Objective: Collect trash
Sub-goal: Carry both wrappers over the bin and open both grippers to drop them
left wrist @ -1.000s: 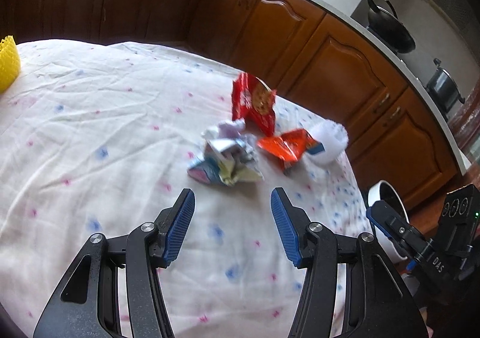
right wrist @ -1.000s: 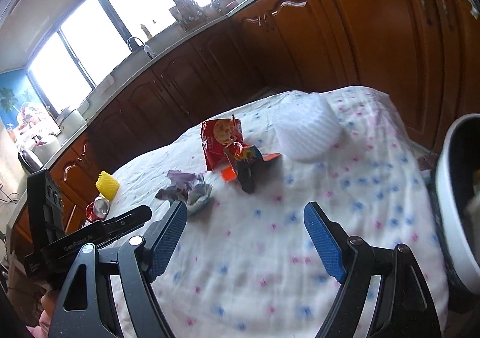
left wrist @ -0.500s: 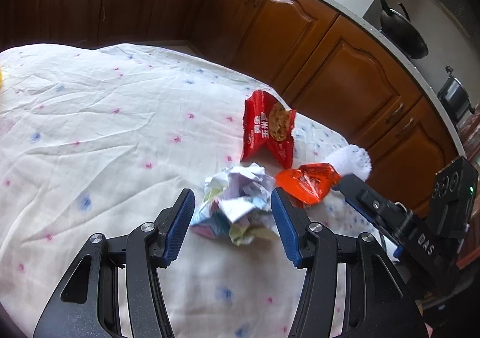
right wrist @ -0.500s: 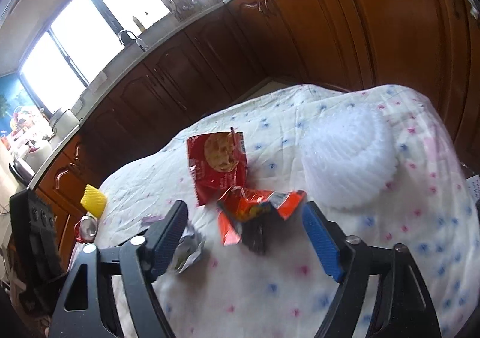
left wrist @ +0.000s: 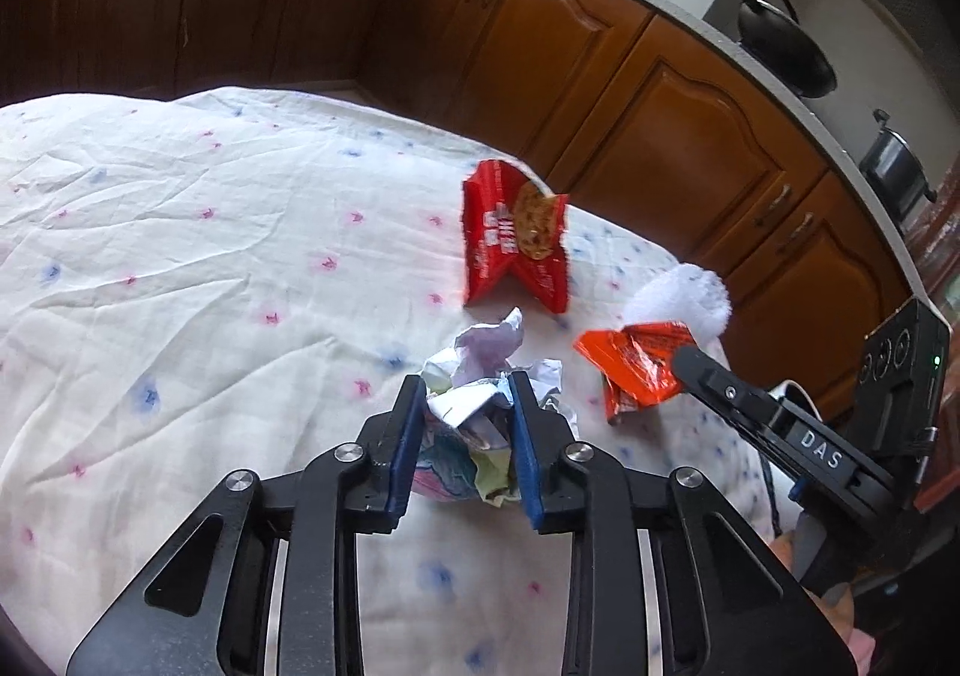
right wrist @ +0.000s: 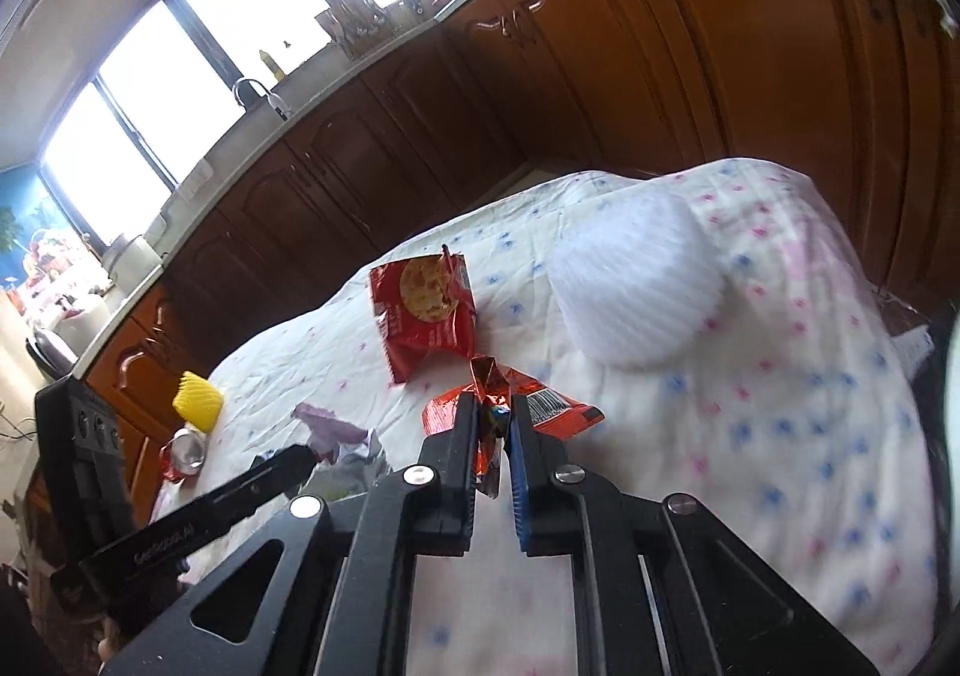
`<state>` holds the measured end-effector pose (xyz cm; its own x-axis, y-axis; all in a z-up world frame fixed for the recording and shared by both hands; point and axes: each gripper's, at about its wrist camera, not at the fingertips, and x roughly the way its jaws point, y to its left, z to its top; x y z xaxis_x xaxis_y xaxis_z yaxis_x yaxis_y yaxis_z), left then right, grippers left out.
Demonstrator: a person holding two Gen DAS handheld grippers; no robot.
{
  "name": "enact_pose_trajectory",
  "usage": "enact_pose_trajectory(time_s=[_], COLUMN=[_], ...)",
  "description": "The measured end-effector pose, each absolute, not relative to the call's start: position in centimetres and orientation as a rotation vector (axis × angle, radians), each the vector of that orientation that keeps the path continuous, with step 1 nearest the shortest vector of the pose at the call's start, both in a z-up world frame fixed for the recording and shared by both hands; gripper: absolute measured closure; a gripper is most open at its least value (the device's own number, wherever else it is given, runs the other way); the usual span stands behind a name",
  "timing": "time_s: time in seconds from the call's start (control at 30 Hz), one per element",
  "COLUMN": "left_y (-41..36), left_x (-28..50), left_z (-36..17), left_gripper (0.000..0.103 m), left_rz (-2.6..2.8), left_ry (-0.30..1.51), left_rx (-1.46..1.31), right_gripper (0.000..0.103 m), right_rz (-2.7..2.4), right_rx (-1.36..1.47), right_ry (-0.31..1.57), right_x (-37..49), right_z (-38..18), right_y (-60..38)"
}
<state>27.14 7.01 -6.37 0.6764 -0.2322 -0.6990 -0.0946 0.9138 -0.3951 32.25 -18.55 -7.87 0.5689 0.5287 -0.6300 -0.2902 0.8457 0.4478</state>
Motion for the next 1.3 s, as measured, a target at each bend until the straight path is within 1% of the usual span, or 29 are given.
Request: enact_pose_trajectory(time_s=[0.27, 0.63, 0.93, 1.3], left_y=[4.3, -3.3, -9.5, -14.3], left_x=[24.2, 22.4, 22.2, 22.7], left_z=[-4.9, -3.0, -2.5, -1.5], left_gripper=[0.078, 0.078, 0.078, 0.078], left_rz=[-0.15, -0.298, -0.412, -0.478], left_ry=[0.815, 0.827, 0.851, 0.846], left_rx=[-0.442, -0.371, -0.306, -0.242], right_gripper=[0.094, 0.094, 0.094, 0.094], right_rz=[0.449, 0.343, 0.239, 0.144], right_rx=[0.326, 0.395, 0.432, 0.462], right_ry=[0.802, 0.75, 0.706, 0.662], right_x=[27.0, 22.1, 19.6, 18.7], right_z=[-6.4, -5.2, -4.7, -4.3], right_y=[-23.2, -30.6, -36.3, -41.6])
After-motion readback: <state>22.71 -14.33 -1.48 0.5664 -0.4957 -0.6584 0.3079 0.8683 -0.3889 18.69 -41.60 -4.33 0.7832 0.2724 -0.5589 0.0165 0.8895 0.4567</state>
